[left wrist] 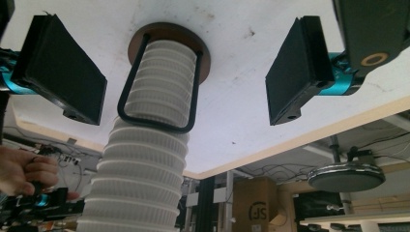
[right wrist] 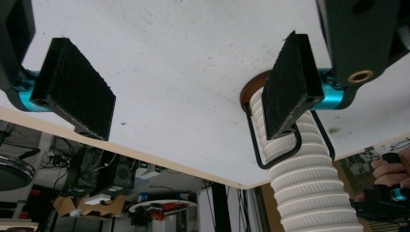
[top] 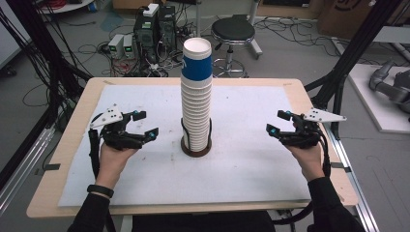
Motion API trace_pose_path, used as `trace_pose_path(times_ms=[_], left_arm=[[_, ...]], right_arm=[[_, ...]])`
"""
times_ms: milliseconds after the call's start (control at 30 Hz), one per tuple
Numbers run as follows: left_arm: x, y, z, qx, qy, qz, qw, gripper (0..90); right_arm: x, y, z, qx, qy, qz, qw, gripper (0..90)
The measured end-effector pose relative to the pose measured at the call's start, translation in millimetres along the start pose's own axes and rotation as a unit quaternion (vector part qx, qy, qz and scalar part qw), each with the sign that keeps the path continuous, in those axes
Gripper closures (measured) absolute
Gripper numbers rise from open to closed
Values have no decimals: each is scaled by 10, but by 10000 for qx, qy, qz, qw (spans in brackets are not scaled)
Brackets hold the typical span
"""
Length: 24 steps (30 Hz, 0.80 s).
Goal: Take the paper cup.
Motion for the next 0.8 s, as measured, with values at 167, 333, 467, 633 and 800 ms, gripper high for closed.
trace_pose_path(times_ms=[167,333,467,633,800], left_arm=[[7,-86,-21,65,36,-28,10000,134],[37,-194,-49,13,171,-74,9998,125],[83,-317,-79,-28,339,-132,9993,107],[144,-447,-119,-18,480,-196,9987,92],[200,-558,-127,-27,573,-249,9980,89]], right_arm=[[-7,-1,3,24,4,-7,10000,197],[-9,-9,8,1,-27,-35,10000,197],[-5,-5,14,8,-43,-8,10000,197],[-3,-4,13,16,-36,-2,10000,197],[0,-6,11,0,-43,-7,10000,197]])
Point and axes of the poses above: each handheld gripper's, and its own axes: x roughly forward along the jaws, y roughly out of its underside, z roughly to its left, the point moved 6 cm from there along x, roughly forward along the jaws, and after that the axes turned 14 degrees about x, right-handed, at the moved point
